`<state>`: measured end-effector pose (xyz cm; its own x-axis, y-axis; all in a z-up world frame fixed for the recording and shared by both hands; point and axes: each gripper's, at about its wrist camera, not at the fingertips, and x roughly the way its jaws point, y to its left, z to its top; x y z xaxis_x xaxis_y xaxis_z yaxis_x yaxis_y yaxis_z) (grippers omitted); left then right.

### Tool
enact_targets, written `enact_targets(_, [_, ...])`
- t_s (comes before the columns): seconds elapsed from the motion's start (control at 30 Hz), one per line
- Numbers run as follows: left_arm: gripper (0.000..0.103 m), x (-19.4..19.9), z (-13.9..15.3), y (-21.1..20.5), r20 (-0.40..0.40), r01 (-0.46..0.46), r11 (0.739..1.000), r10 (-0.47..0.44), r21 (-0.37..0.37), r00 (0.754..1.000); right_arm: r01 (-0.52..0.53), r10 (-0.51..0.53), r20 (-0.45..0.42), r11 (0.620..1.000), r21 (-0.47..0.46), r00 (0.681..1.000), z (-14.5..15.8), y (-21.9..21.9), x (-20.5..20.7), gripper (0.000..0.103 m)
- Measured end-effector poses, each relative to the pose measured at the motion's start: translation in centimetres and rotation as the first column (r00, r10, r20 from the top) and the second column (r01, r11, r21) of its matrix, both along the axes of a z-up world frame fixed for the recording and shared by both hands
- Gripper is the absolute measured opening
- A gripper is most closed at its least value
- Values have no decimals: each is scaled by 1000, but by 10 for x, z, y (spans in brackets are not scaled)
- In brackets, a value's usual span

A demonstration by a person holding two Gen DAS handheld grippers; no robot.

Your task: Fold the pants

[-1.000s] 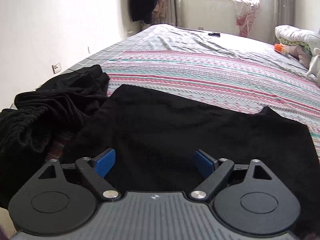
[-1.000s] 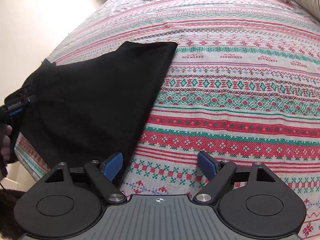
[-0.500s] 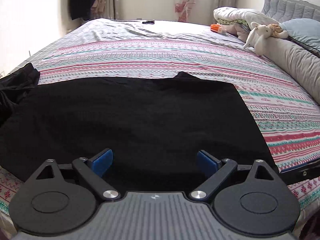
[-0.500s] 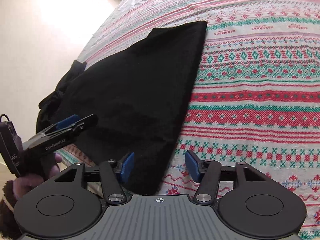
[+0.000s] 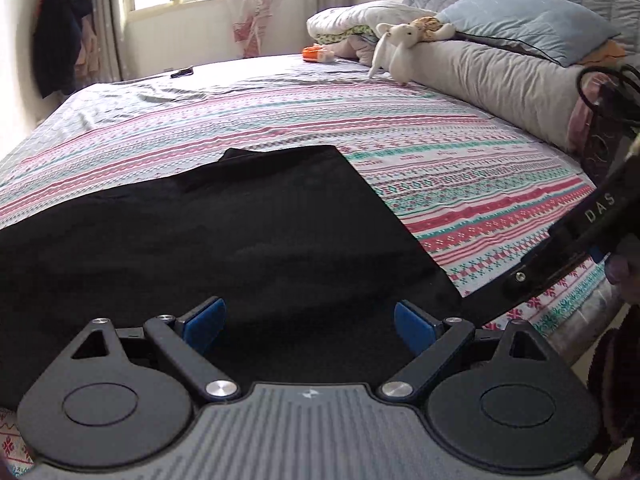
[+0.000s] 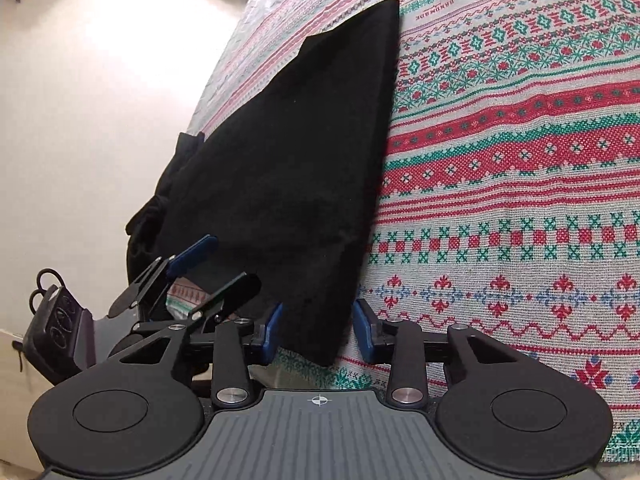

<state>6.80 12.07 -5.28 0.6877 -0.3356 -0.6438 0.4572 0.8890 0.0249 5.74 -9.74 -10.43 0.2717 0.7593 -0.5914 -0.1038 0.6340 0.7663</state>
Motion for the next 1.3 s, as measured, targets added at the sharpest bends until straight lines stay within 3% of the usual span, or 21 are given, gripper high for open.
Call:
enact_targets(0.2, [102,-16,-4,-21,36,115,992,-117,54,992,-54,54,-4,998,11,999,6,4,3,37])
enact_targets(0.33, [102,-21,-3,-25,38,203,979,-204,25,978,-58,59,-13,998,29,998,8,7,9,37])
enact_targets(0.53, [102,-30,-7,-35,57,264,963,-267,51,962,-57,57,-2,997,60,998,16,13,13,37])
enact_targets(0.73, [97,-35,-17,-60,133,196,970,-215,142,968,-44,45,-3,991,128,999,23,8,20,37])
enact_targets(0.87, [78,-35,-33,-75,220,68,960,-130,272,967,-27,26,15,993,113,1000,27,6,24,39])
enact_targets(1.1, [64,-43,-38,-73,250,-7,957,-69,290,966,97,-97,8,995,1,995,6,-12,42,37])
enact_targets(1.3, [51,-55,-39,-83,257,-51,948,-33,314,966,206,-207,-3,977,57,978,-16,-18,90,22])
